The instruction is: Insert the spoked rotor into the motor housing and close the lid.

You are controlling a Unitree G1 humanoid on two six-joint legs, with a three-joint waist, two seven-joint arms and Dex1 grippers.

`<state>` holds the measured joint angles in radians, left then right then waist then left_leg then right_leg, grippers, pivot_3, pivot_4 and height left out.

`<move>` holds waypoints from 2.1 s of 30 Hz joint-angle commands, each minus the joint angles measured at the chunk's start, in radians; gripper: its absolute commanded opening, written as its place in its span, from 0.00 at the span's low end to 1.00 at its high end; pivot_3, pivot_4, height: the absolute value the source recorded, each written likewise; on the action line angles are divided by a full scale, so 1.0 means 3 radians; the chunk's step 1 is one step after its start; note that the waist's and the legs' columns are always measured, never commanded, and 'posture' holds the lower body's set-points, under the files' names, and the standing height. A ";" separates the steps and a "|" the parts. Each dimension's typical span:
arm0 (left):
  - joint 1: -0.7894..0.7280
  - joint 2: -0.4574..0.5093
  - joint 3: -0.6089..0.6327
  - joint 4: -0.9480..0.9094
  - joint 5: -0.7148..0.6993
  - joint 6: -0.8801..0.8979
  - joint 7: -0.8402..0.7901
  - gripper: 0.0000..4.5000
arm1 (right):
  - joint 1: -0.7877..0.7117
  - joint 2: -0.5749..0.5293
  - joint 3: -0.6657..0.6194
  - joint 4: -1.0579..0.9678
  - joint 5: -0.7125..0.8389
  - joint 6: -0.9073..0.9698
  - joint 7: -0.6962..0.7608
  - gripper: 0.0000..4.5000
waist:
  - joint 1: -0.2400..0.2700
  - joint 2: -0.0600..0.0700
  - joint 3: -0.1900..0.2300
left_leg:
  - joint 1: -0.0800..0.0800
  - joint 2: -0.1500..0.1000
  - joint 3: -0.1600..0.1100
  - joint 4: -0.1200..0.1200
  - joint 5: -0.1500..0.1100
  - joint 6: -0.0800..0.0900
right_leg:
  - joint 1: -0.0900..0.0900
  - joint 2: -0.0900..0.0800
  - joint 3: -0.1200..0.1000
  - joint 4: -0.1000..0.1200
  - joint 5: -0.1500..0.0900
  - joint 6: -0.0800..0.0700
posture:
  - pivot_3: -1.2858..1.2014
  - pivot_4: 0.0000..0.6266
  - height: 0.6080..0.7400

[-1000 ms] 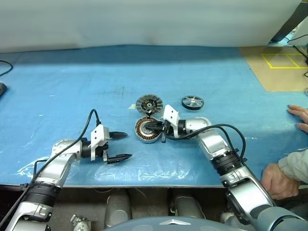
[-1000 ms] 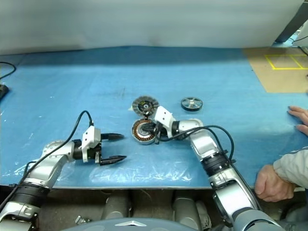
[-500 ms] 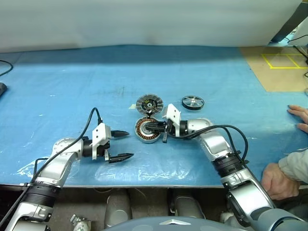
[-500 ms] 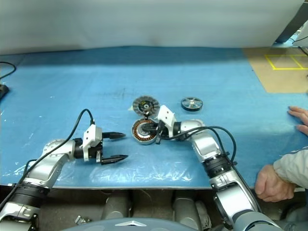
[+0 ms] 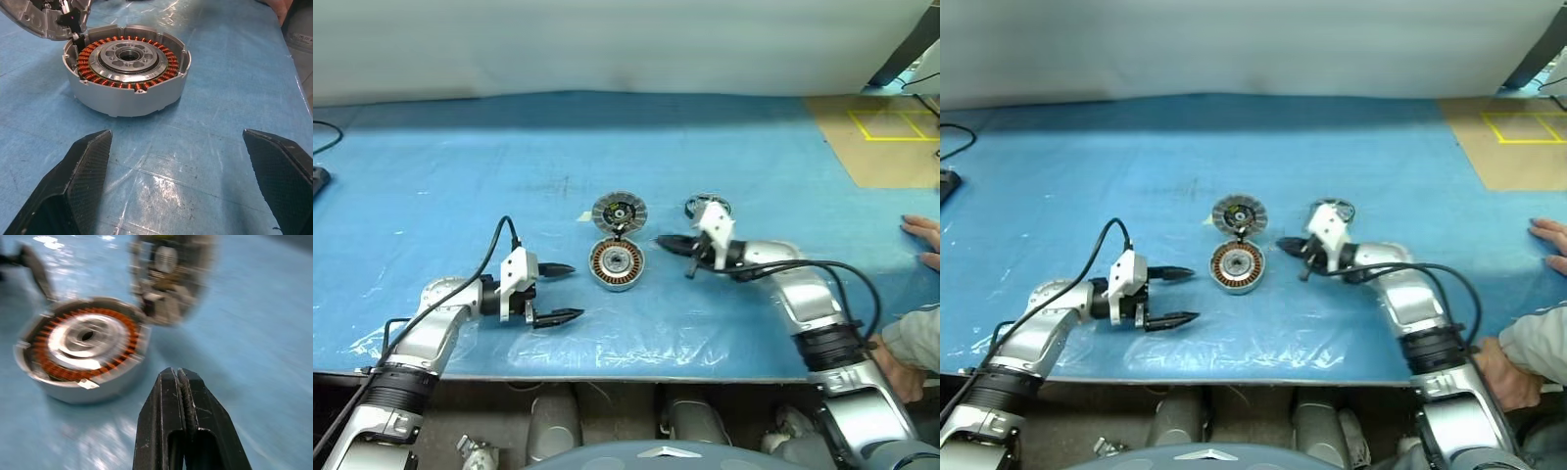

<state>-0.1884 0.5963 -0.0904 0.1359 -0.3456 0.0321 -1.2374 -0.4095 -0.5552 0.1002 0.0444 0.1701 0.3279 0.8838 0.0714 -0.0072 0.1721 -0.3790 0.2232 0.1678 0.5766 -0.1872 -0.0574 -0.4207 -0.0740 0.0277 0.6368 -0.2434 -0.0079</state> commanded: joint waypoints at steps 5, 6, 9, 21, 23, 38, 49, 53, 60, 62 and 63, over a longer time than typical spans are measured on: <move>-0.0100 -0.0048 0.0011 0.0171 0.0041 -0.0182 -0.0065 1.00 | -0.0217 -0.0495 -0.0493 0.0180 -0.0046 -0.0152 -0.0131 0.49 | -0.0016 0.0000 0.0000 | 0.0001 0.0000 0.0001 -0.0001 0.0000 0.0000 | 0.0000 0.0001 0.0002 -0.0001 0.0000 0.0000 | 0.52 0.24 1.00; -0.0110 -0.0060 0.0000 0.0193 0.0055 -0.0200 -0.0068 1.00 | -0.0277 -0.0516 -0.0485 0.0317 -0.0072 -0.0201 -0.0128 0.49 | -0.0016 0.0000 0.0000 | 0.0002 0.0000 0.0001 -0.0001 0.0000 0.0000 | 0.0000 0.0001 0.0002 0.0000 0.0000 0.0000 | 0.52 0.24 1.00; -0.0109 -0.0090 -0.0033 0.0214 0.0102 -0.0243 -0.0061 1.00 | -0.0502 -0.0504 -0.0389 0.0822 -0.0202 -0.0288 -0.0158 0.49 | -0.0012 0.0000 0.0000 | 0.0003 0.0000 0.0002 0.0000 0.0000 0.0000 | 0.0000 0.0001 0.0003 0.0001 0.0000 0.0000 | 0.52 0.24 1.00; -0.0017 -0.0104 -0.0024 0.0266 0.0148 -0.0355 -0.0040 1.00 | -0.1292 -0.0176 -0.0184 0.2035 -0.0379 -0.0707 -0.0055 0.49 | -0.0006 0.0000 0.0000 | -0.0005 0.0001 0.0003 0.0003 0.0001 0.0002 | -0.0005 0.0001 -0.0001 0.0007 0.0000 -0.0001 | 0.52 0.24 1.00; -0.0018 -0.0109 -0.0025 0.0273 0.0149 -0.0359 -0.0033 1.00 | -0.1312 -0.0143 -0.0147 0.2089 -0.0405 -0.0745 -0.0020 0.49 | -0.0003 0.0000 0.0000 | -0.0005 0.0002 0.0003 0.0004 0.0001 0.0002 | -0.0005 0.0001 -0.0002 0.0008 0.0000 -0.0002 | 0.52 0.24 1.00; 0.0027 -0.0077 -0.0059 0.0324 0.0231 -0.0421 -0.0053 1.00 | -0.1055 -0.0067 -0.0048 0.2020 -0.0530 -0.0706 -0.0037 0.49 | -0.0001 0.0000 0.0000 | -0.0006 0.0002 0.0003 0.0004 0.0004 0.0008 | -0.0005 0.0000 -0.0003 0.0008 0.0000 -0.0002 | 0.52 0.24 1.00; 0.0037 -0.0069 -0.0066 0.0312 0.0254 -0.0400 -0.0062 1.00 | -0.0876 -0.0085 -0.0092 0.1644 -0.0524 -0.0511 -0.0193 0.49 | -0.0001 0.0000 0.0000 | -0.0004 0.0002 0.0004 0.0004 0.0004 0.0009 | -0.0005 0.0000 -0.0001 0.0008 0.0000 -0.0002 | 0.52 0.24 1.00; 0.0036 -0.0068 -0.0064 0.0316 0.0268 -0.0409 -0.0050 1.00 | -0.0782 -0.0105 -0.0132 0.1382 -0.0521 -0.0352 -0.0317 0.49 | 0.0000 0.0000 0.0000 | -0.0004 0.0002 0.0004 0.0004 0.0004 0.0008 | -0.0005 0.0000 -0.0001 0.0007 0.0000 -0.0002 | 0.52 0.24 1.00; 0.0046 -0.0062 -0.0064 0.0303 0.0269 -0.0408 -0.0056 1.00 | -0.0662 -0.0116 -0.0158 0.1090 -0.0508 -0.0138 -0.0448 0.49 | -0.0002 0.0000 0.0000 | -0.0004 0.0002 0.0004 0.0004 0.0004 0.0008 | -0.0005 0.0000 0.0000 0.0007 0.0000 -0.0002 | 0.52 0.24 1.00; 0.0044 -0.0057 -0.0065 0.0303 0.0268 -0.0404 -0.0061 1.00 | -0.0650 -0.0121 -0.0155 0.1063 -0.0518 -0.0105 -0.0483 0.49 | -0.0002 0.0000 0.0000 | -0.0003 0.0002 0.0005 0.0004 0.0004 0.0008 | -0.0005 0.0000 0.0000 0.0007 0.0000 -0.0002 | 0.52 0.24 1.00; 0.0043 -0.0054 -0.0066 0.0301 0.0268 -0.0402 -0.0064 1.00 | -0.0645 -0.0112 -0.0162 0.1045 -0.0502 -0.0087 -0.0489 0.49 | -0.0002 0.0000 0.0000 | -0.0003 0.0002 0.0005 0.0004 0.0004 0.0008 | -0.0005 0.0000 0.0000 0.0007 0.0000 -0.0002 | 0.52 0.24 1.00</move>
<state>-0.1850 0.5669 -0.1095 0.2360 -0.2679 -0.0872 -1.2496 -0.6069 -0.5771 0.0820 0.3959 0.0133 0.2967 0.7478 0.0707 -0.0072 0.1720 -0.3800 0.2237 0.1692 0.5776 -0.1861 -0.0550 -0.4222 -0.0740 0.0279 0.6388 -0.2435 -0.0085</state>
